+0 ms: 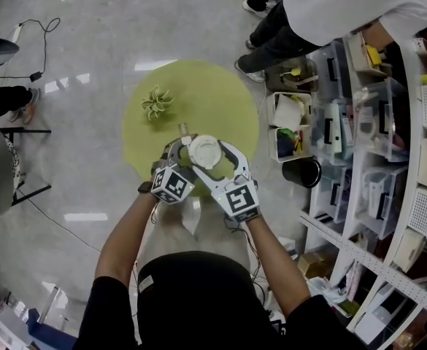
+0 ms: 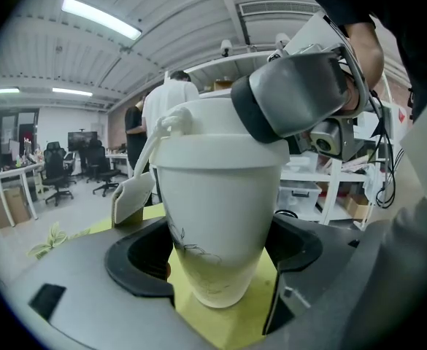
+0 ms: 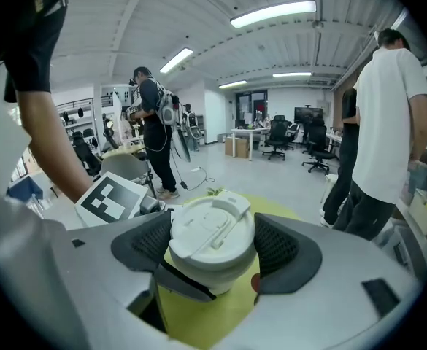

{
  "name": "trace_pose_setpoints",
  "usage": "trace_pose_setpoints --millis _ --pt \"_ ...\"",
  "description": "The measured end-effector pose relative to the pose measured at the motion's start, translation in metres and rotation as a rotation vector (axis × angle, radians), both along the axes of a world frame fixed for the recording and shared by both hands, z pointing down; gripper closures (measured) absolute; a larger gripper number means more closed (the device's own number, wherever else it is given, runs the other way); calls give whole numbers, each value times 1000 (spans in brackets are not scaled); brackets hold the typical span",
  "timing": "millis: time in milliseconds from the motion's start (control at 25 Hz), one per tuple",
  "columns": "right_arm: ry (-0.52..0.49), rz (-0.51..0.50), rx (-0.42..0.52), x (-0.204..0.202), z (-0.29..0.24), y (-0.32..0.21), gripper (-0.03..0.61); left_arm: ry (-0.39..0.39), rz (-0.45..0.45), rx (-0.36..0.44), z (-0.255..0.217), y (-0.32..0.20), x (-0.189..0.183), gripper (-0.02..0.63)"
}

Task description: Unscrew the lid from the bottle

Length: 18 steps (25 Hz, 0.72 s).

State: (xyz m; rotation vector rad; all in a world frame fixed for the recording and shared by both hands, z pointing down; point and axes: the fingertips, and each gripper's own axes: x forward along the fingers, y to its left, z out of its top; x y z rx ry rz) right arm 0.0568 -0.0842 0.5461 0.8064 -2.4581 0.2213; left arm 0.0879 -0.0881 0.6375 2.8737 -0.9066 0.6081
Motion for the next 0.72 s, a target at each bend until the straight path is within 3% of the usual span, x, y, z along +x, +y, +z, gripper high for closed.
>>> trace_pose_setpoints --millis 520,720 --pt "79 -490 -43 0 5 8 222 4 2 -12 0 1 0 213" --pt "125 -570 -43 -3 5 7 221 1 0 -16 1 0 0 213"
